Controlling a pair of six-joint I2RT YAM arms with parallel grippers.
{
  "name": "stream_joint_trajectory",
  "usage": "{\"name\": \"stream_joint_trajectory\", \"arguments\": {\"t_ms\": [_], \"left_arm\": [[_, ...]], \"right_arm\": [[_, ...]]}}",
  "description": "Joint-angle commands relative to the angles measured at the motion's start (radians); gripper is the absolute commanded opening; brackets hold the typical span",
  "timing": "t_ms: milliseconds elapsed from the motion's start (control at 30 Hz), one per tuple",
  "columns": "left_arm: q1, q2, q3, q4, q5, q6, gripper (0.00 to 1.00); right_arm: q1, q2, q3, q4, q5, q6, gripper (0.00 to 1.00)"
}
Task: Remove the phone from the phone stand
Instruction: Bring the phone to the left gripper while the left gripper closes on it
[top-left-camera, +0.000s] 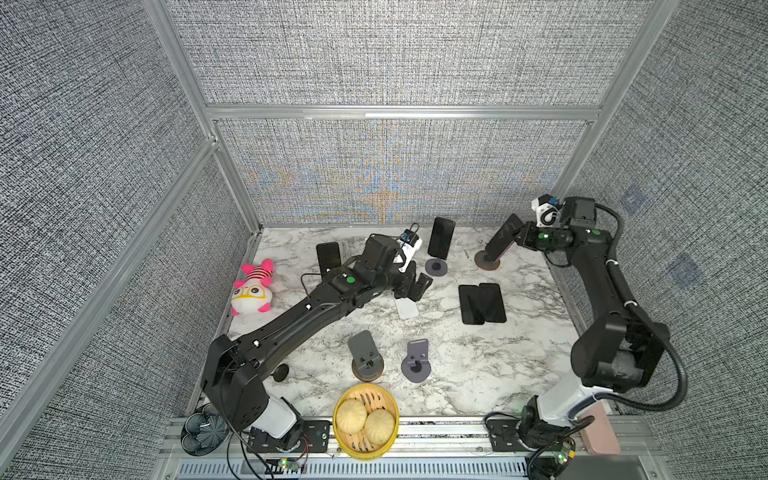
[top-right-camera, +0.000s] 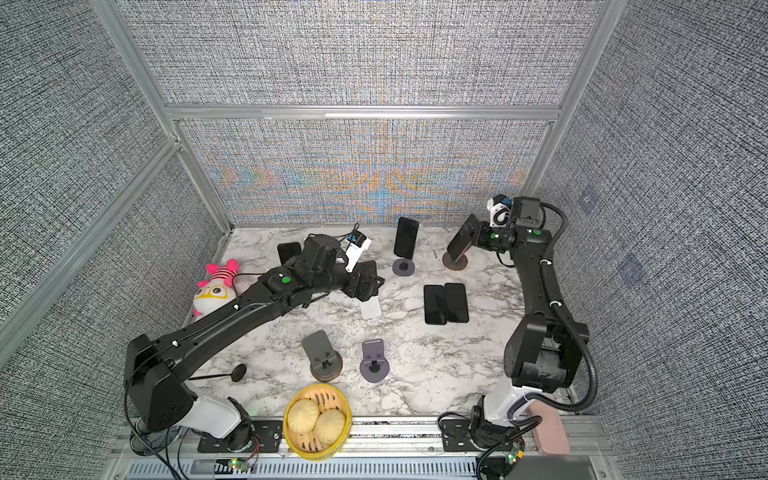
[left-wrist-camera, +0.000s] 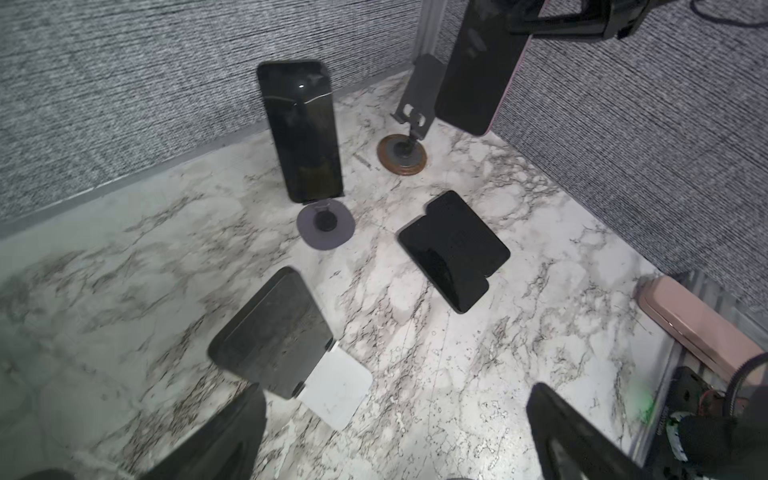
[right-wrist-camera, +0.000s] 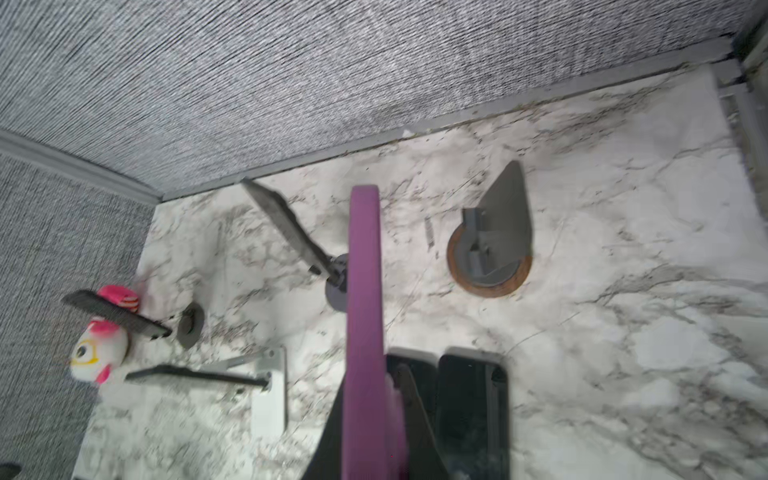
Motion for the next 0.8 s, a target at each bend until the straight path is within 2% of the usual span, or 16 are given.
{"name": "stream_joint_trajectory", "arguments": {"t_ms": [0,267,433,767], "left_arm": [[-0.037,0.037,0.059,-0.046,0.018,0.09,0.99],[-0.108,0.155,0.176,-0.094,0.05,0.159,0.99],[-0.135,0.224,0.223,-0.066,0.085,0.134,0.99],[-0.139,0.289,0.237,0.04,0.092,0.019,0.99]], "right_arm": [[0.045,-0.075,-0.031,-0.137,-0.071,-0.034,0.07],[0.143,-0.165,-0.106,-0.296,-0.276,-0.142,0.06],[0.184,-0.169,-0.118,-0.333,-0.284,-0.178,0.06],[0.195,-0.201,-0.174,-0.246,-0.318,-0.141,0.05]]}}
